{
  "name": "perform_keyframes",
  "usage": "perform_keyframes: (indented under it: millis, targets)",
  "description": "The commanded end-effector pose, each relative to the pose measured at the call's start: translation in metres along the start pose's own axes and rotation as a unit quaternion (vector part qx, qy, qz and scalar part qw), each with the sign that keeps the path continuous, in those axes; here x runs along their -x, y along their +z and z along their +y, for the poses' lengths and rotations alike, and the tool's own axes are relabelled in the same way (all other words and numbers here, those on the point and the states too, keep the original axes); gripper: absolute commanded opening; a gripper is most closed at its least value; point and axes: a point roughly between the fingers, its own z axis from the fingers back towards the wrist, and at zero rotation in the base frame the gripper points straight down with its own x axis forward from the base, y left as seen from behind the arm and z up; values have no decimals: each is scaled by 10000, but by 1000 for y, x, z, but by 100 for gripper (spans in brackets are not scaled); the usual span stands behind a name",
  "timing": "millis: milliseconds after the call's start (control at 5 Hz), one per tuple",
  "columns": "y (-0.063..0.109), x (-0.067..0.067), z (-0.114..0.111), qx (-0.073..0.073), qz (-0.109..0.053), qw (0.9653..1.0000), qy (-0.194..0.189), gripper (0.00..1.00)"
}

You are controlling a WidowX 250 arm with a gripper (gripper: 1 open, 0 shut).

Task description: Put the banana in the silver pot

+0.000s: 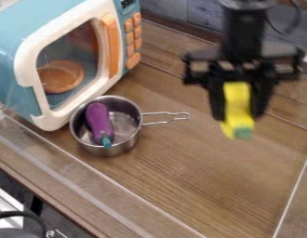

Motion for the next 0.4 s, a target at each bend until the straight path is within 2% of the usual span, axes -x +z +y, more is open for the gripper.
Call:
perform_keyframes:
  millis: [0,200]
  targets:
    - [17,-6,26,160,-166,9994,-245,0]
    - [17,-9,44,169,-176,9984,-512,0]
